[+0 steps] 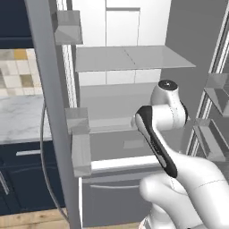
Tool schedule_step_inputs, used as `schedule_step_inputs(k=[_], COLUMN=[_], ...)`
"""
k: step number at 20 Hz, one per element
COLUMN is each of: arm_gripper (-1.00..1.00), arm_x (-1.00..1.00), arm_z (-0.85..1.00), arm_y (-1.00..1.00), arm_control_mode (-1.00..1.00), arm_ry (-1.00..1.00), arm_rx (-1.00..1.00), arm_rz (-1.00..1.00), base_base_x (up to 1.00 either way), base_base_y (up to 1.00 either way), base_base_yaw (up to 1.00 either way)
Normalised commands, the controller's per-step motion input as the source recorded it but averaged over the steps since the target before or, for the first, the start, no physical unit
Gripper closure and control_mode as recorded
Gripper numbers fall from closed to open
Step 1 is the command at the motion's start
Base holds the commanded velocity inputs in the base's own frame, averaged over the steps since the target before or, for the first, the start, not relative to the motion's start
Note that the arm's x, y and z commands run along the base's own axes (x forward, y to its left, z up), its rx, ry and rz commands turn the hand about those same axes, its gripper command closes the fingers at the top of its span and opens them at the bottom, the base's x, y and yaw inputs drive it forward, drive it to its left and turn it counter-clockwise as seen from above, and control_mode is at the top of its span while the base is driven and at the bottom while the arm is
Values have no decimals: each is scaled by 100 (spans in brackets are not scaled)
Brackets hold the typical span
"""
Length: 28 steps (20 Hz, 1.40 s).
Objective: Open the fridge, remove the mango, onion, and fish, and place them on any counter.
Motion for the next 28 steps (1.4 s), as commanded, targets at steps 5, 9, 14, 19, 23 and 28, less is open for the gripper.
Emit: schedule_step_inputs(k=[5,9,14,19,23,28], arm_gripper=[100,100,100,100,100,100], arm_x=[0,0,0,0,0,0], arm_z=[0,0,0,0,0,0], arm_y=[0,0,0,0,0,0], arm_control_mode=[100,100,100,100,100,100], arm_ry=[0,0,0,0,0,0], arm_rx=[0,0,0,0,0,0], arm_rz=[0,0,0,0,0,0], base_base_x=[-100,-92,-95,-86,-78,-14], base_base_y=[5,12,22,70,93,93], base_base_yaw=[34,70,69,64,62,56])
